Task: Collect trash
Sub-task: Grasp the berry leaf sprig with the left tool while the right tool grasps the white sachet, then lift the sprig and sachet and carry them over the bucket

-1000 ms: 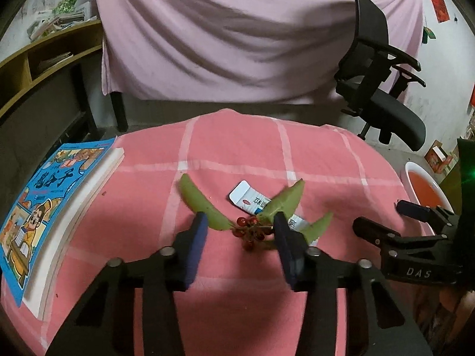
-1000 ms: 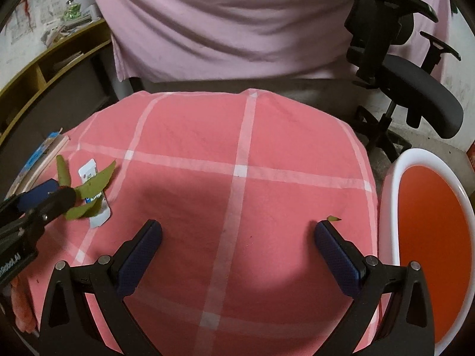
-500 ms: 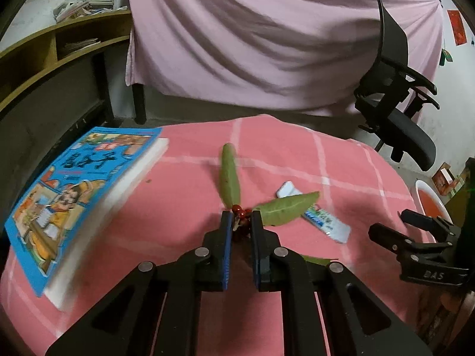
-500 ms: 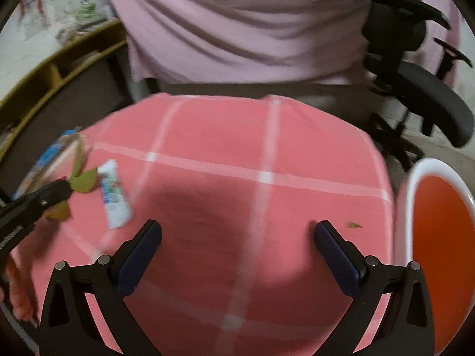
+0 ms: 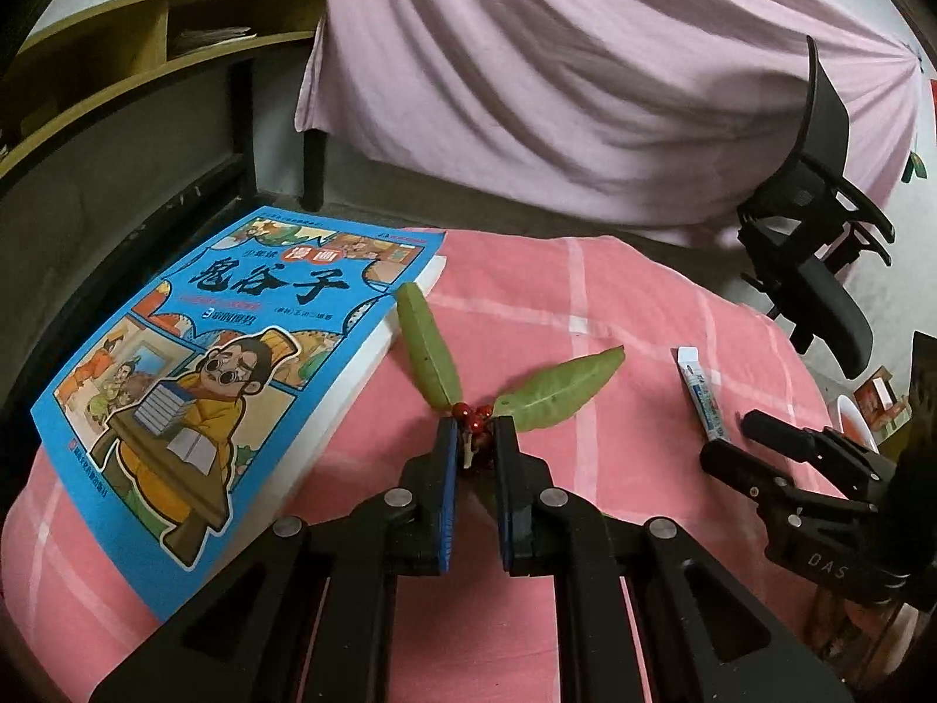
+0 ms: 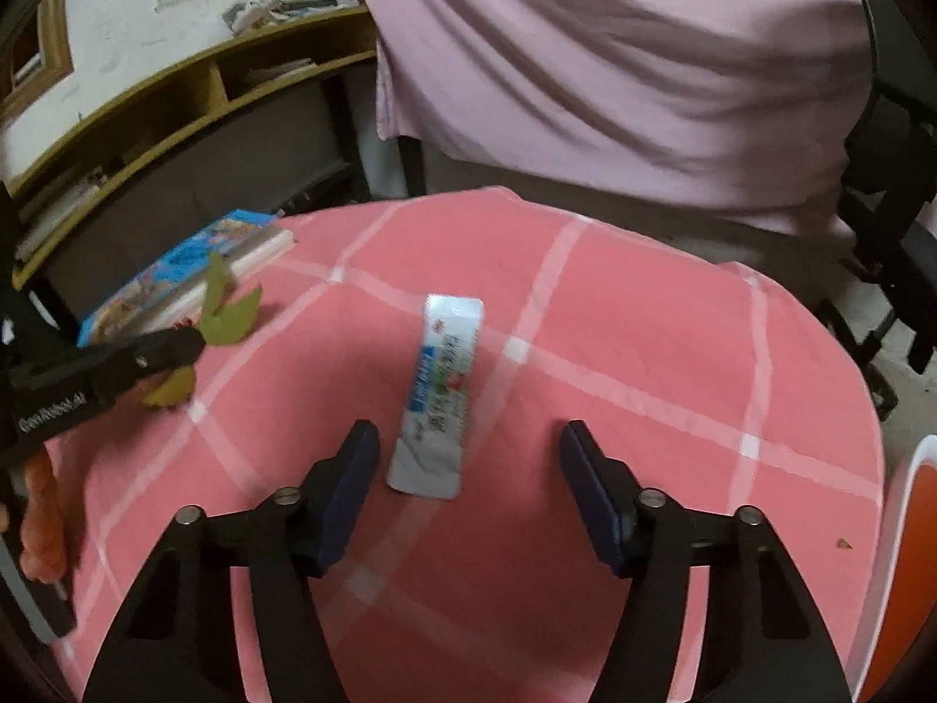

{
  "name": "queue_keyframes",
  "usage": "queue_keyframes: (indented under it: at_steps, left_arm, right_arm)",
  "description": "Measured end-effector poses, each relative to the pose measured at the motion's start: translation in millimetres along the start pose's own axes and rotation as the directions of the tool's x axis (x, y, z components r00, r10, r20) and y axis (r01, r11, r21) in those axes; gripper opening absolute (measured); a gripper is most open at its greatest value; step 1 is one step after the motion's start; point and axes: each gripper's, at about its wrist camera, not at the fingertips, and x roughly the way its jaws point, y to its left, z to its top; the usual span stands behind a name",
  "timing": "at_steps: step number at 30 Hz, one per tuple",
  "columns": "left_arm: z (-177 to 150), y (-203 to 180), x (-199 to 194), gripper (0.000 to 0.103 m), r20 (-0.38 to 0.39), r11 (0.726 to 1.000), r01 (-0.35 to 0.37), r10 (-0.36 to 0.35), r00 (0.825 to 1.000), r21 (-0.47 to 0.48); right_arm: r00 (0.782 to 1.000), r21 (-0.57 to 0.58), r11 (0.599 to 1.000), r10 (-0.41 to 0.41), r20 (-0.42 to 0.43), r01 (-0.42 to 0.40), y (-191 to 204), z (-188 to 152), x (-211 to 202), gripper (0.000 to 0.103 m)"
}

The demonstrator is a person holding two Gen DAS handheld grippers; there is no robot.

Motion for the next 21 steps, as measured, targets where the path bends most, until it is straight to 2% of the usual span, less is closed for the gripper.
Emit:
queue_keyframes:
  at_steps: [4,8,13,15,16,21]
  left_arm:
    - [-1.3,-2.1,-0.8,0.009,0.000,1.000,-0.018,0.018,1.000,-0.001]
    - [-3.0,-5.7,-1.7,0.009,0.006,0.999,-0.032,0.032,0.999,-0.004]
    - [-5.1,-16.4,-0.3,0.008,0.029,0.999,-0.035,0.034,0.999,0.006]
    - [-7.6,-22.9,-1.2,0.008,0.038,0.999,-0.032,0.031,0.999,0.017]
    - [-8.3,-24.7,-1.6,0.008,0.043,0.999,-0.029,0.028,0.999,0.023]
    - [-13.3,-34.0,-10.6,0.008,0.100,0.999,-0.004,0.000,0.995,0.048]
  right_arm:
    - [1.000,-0.006,1.000,-0.027,-0.010,0.027,4.8,1.8,5.7,0.053]
    - [0.999,-0.011,0.999,-0.041,-0.011,0.041,7.0,0.1,4.6,0.038]
    - [1.000,0.022,0.999,-0.028,-0.014,0.028,0.1,-2.1,2.9,0.032]
    - [1.000,0.030,0.999,-0.027,-0.012,0.027,-2.4,-3.9,1.0,0.028]
    - [1.000,0.037,0.999,-0.024,-0.011,0.024,-4.0,-4.4,-0.1,0.021]
    - [1.000,0.080,0.997,0.012,0.010,-0.013,-10.2,-11.5,-10.9,0.021]
